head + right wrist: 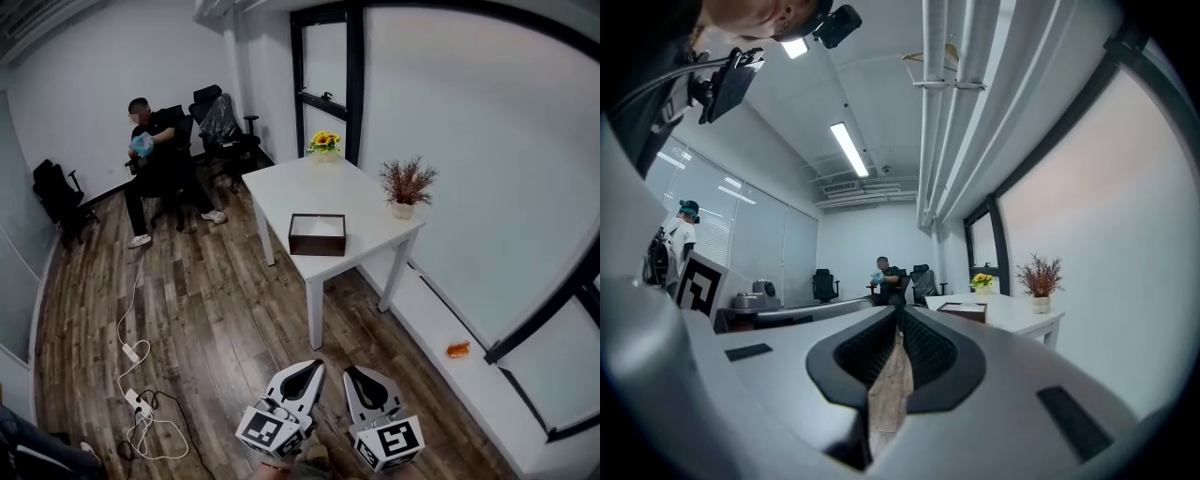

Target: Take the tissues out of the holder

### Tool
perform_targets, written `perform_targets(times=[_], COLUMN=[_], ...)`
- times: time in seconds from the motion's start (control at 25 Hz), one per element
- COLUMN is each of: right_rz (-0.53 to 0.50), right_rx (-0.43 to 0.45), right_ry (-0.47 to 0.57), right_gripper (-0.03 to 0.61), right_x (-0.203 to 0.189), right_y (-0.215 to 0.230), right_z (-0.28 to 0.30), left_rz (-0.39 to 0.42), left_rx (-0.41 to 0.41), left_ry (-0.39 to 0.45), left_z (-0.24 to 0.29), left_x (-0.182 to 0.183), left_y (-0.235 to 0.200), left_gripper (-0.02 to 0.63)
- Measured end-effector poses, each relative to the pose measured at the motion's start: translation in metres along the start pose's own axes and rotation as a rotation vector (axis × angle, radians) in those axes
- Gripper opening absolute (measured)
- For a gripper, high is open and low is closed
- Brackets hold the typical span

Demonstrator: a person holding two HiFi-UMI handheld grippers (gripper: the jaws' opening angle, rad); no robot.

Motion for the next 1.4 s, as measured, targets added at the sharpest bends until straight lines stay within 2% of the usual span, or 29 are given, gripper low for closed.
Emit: perform_targets(times=[0.4,0.76,1.12,1.4], right_rz=[0.020,0.093,0.048,0.040], right_rx=[-0.013,-0.003,0.064,0.081], right_ry=[-0.012,-0.031,-0.048,-0.060], right_gripper=[0.006,0.006,0.006,0.008], right_x=[-0.002,-0.005,0.005,0.023], right_y=[0.015,0.023,0.051,0.087], right_z=[0.039,0.067,0.129,0.180], left_rz=[-0.008,-0.014,-0.015,0.000], left_rx=[0.002,0.014,0.061,0.072], left_ry=[-0.004,-0.012,-0.041,-0.026], left_z=[0.020,0.034,0.071,0.123], left_x=[-0.010,-0.017,-0.033,-0.042], left_y=[-0.037,-0.057,-0.102,-0.140], left_gripper=[0.008,0.008,0.008,0.008])
Point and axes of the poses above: the fingertips, and each gripper's own axes: z forward along the fingers, y to its right, x out of its top, the point moved 6 cm from there along -z, backward along the fingers, and after that the axes turned 14 degrees about z, right-handed, at the moved point
